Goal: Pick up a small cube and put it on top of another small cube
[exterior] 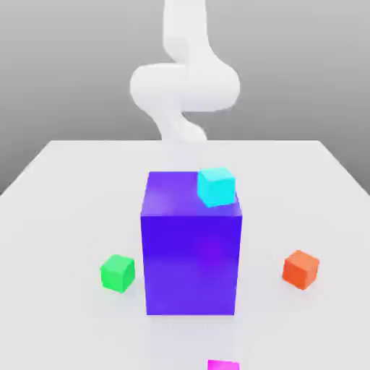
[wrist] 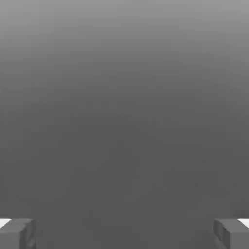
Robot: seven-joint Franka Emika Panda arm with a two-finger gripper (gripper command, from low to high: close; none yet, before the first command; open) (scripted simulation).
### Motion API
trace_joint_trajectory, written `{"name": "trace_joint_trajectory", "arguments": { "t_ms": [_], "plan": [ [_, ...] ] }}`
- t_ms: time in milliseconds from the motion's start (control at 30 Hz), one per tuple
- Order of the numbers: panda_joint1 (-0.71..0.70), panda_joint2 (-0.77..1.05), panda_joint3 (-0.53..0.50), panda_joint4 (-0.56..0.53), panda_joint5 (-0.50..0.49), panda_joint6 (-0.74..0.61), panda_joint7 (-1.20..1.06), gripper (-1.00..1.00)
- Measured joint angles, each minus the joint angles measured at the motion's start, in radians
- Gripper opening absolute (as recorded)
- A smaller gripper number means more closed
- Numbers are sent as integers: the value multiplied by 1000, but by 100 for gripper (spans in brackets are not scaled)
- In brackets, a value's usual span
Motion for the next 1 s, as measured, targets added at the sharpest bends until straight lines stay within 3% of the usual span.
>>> {"name": "trace_joint_trajectory", "arguments": {
  "t_ms": [667, 1000],
  "plan": [
    [-24, 731, 83, 23, -85, 208, 176, 0],
    [-2, 1090, 89, 37, -81, 323, 229, 0]
  ]
}}
